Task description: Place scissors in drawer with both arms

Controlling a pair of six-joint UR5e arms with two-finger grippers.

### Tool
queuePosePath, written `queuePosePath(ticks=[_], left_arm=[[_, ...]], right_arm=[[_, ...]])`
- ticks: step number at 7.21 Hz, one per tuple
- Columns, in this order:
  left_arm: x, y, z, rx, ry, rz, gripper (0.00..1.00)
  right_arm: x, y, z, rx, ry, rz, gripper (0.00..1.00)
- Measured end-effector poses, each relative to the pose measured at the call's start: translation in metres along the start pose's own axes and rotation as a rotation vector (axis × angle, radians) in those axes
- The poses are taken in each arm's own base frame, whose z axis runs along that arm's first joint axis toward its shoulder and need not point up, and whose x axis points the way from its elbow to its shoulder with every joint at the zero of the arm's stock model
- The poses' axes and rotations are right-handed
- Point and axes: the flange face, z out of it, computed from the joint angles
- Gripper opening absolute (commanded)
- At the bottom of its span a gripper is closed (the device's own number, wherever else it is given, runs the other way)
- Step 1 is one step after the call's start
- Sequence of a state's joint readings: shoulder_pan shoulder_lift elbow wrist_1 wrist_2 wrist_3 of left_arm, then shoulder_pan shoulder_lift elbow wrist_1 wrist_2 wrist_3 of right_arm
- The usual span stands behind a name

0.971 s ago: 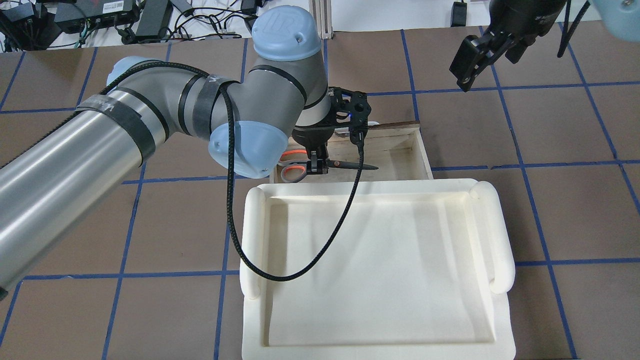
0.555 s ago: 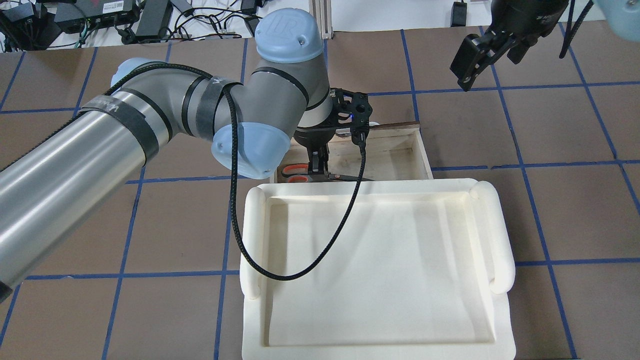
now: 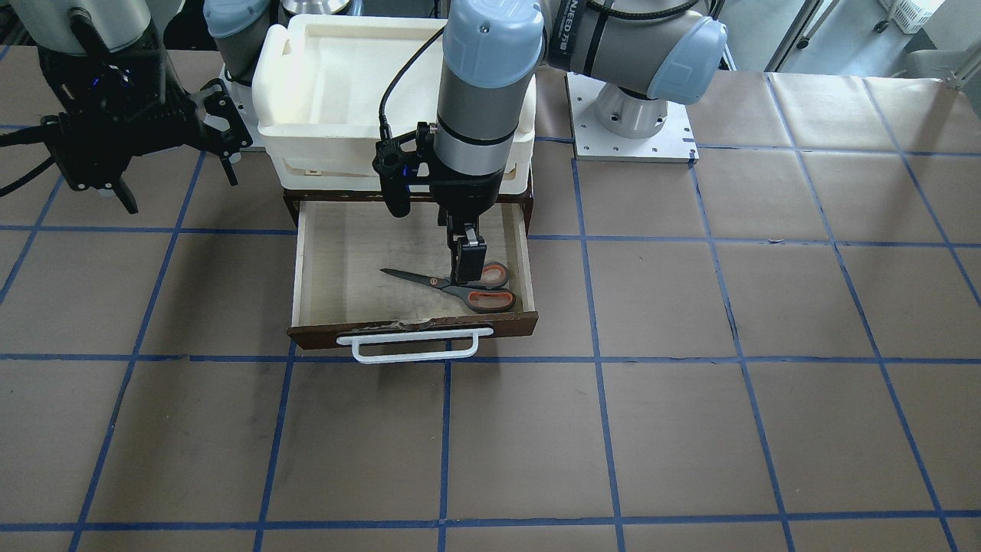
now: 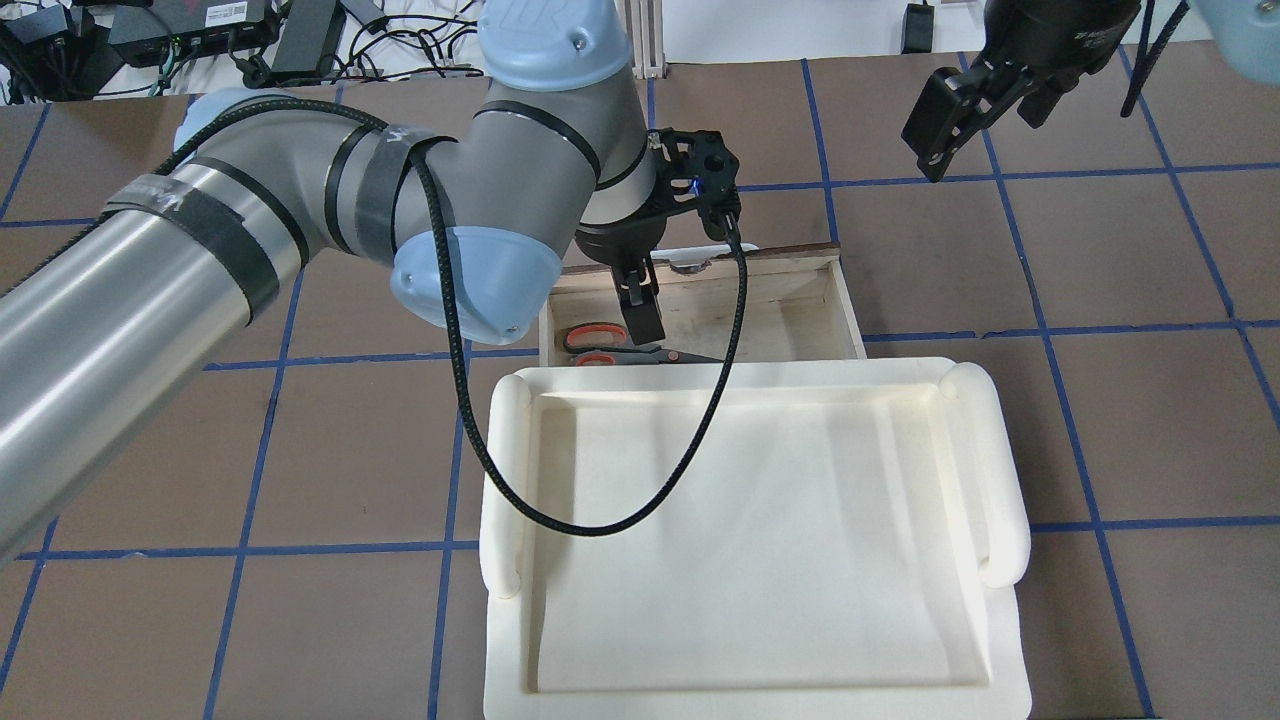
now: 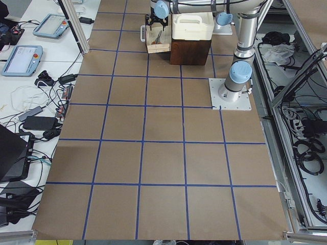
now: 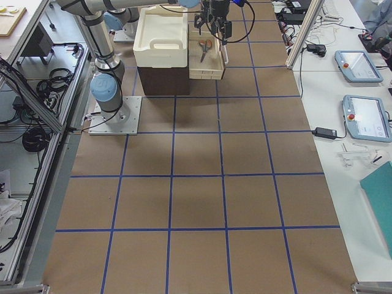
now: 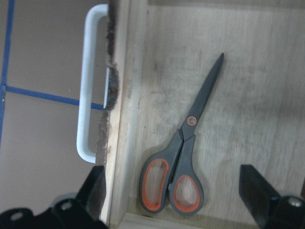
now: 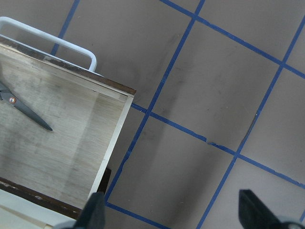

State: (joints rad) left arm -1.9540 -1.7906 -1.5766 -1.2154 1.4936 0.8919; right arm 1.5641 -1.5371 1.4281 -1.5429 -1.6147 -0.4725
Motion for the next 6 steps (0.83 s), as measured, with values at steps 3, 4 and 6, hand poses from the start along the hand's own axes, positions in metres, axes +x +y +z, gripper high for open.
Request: queuePosePath(ticks=[3, 4, 6], left_arm=[[-0.072, 0.061, -0.067, 0.072, -0.104, -0.456, 1.0], [-0.097, 0.094, -0.082, 0.091, -0.13, -0.619, 1.0], [-0.115, 0.133, -0.094, 0.09, -0.148, -0.915, 1.0]], right_arm=[[0.0, 0.0, 0.0, -0.001, 0.0, 0.001, 1.0], [0.0, 0.0, 0.0, -0.001, 0.0, 0.0, 1.0], [0.0, 0.0, 0.0, 0.0, 0.001, 0.0, 1.0]])
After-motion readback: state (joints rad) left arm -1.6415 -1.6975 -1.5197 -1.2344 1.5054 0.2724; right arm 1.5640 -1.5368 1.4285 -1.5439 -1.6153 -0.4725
